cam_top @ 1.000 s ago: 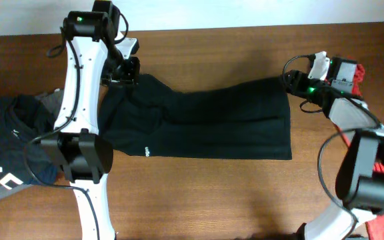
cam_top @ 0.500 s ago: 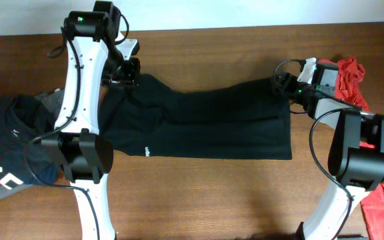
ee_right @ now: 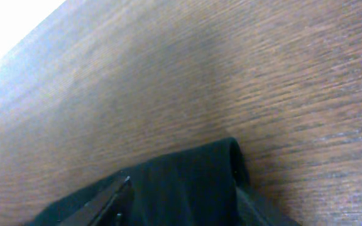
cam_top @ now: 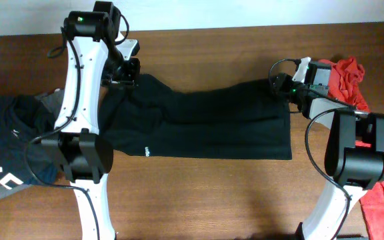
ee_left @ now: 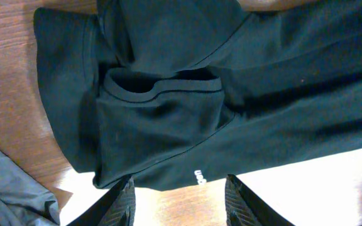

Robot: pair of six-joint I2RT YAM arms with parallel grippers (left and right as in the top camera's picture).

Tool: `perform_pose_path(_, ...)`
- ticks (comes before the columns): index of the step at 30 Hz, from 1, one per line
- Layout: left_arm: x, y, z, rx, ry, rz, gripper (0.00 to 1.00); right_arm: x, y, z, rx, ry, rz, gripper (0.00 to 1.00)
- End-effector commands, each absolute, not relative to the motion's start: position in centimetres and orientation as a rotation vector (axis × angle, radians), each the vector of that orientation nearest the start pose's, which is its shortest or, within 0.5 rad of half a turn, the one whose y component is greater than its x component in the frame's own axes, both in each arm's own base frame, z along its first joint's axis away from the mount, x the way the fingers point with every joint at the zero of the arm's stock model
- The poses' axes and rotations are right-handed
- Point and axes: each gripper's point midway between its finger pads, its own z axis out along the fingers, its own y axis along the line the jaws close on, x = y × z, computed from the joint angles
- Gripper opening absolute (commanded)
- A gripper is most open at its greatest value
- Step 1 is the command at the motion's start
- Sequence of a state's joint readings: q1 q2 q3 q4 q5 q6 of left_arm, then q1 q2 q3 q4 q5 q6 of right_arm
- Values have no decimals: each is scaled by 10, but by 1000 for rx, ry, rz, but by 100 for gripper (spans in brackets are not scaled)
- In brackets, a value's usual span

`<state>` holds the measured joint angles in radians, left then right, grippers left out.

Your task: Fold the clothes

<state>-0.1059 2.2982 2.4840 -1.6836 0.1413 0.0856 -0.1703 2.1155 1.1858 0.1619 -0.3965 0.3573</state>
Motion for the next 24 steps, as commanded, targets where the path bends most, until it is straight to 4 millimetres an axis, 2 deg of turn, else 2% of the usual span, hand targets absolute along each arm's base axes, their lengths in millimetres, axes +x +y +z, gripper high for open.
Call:
perform_pose_path(1,436,-70,181,287,3030,-223,46,523,-22,10,421,2307,540,41)
perform_pose_path(3,435,-70,183,287,3026,-223,46,523,-22,10,422,2310,541,29)
perform_pose_path(5,435,-69,185,286,3021,-215,46,523,-22,10,422,2311,543,10)
perform_pose_path(7,435,-65,188,286,3013,-188,46,521,-22,12,425,2316,543,4)
perform_pose_path(9,435,-59,194,276,3002,-153,46,520,-23,21,411,2314,540,4)
perform_pose_path(15,434,-37,208,213,2971,-118,47,505,-10,78,232,2296,586,4)
perform_pose_path(18,437,-29,209,178,2963,-133,47,486,-5,100,194,2329,592,4)
perform_pose_path(22,441,-31,211,161,2939,-216,52,457,0,126,124,2382,562,4)
perform_pose_path(24,442,-31,211,161,2936,-215,54,443,-5,132,149,2419,506,4)
